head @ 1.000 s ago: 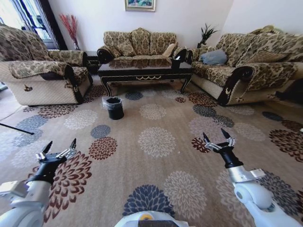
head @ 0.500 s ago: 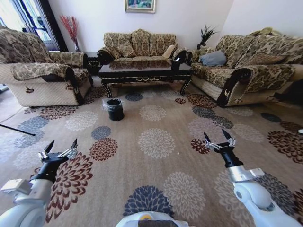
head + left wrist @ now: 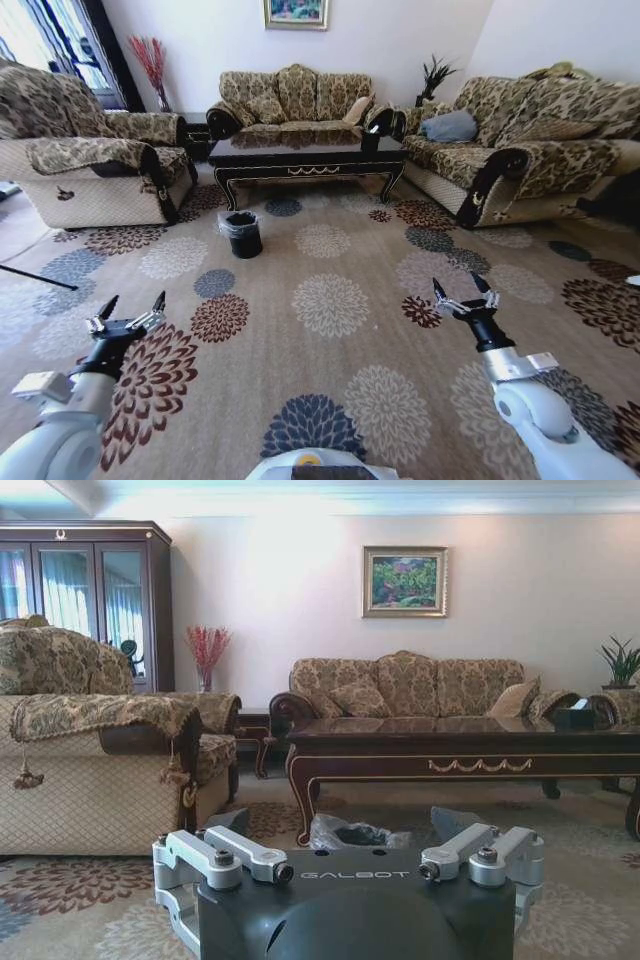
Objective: Move to the front of the table and pick up the trash from the floor, then place it into the trash bin.
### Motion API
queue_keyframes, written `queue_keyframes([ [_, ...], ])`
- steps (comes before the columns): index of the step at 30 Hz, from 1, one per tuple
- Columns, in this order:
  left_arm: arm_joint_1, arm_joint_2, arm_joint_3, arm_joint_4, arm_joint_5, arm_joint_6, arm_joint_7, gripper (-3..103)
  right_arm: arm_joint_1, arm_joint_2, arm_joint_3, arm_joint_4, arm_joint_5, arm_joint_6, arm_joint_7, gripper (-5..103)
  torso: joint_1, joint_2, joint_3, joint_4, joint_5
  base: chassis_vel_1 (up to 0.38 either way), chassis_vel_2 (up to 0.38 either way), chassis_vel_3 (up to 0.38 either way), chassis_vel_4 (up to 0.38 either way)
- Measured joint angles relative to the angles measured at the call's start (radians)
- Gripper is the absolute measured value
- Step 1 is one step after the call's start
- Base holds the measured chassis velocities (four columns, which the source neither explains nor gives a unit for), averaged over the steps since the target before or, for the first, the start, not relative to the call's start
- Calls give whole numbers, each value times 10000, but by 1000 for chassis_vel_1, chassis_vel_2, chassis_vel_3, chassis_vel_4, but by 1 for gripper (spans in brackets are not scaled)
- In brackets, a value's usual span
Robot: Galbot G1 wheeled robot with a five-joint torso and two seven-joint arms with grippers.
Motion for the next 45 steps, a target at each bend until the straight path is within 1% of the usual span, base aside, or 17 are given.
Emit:
queue_keyframes([
  [10, -155, 57, 67, 188, 12, 6, 49, 100, 154, -6, -8, -235, -130, -53, -106, 100, 136, 374, 238, 0, 0, 0, 0, 0, 0],
  [13, -155, 90, 34, 165, 28, 17, 99, 100, 154, -22, 28, -202, -204, -304, -165, 100, 174, 521, 352, 0, 0, 0, 0, 0, 0],
  [16, -155, 118, -2, 147, 44, 17, 135, 100, 134, -28, 57, -121, -276, -466, -142, 100, 202, 595, 394, 0, 1, 0, 0, 0, 0],
  [25, -276, 138, 2, 172, 53, 28, 216, 100, -150, -112, 318, 451, -386, -1366, -100, 100, 340, 1006, 670, 0, -1, 0, 0, 0, 0],
  [41, -305, 95, 30, 153, 76, 30, 290, 100, -425, -96, 448, 768, -426, -1763, -106, 100, 565, 1589, 1025, 0, 1, 0, 0, 0, 0],
  [45, -304, 58, 47, 130, 77, 29, 302, 100, -519, -94, 530, 867, -425, -1934, 25, 100, 645, 1797, 1151, 0, 0, 0, 0, 0, 0],
])
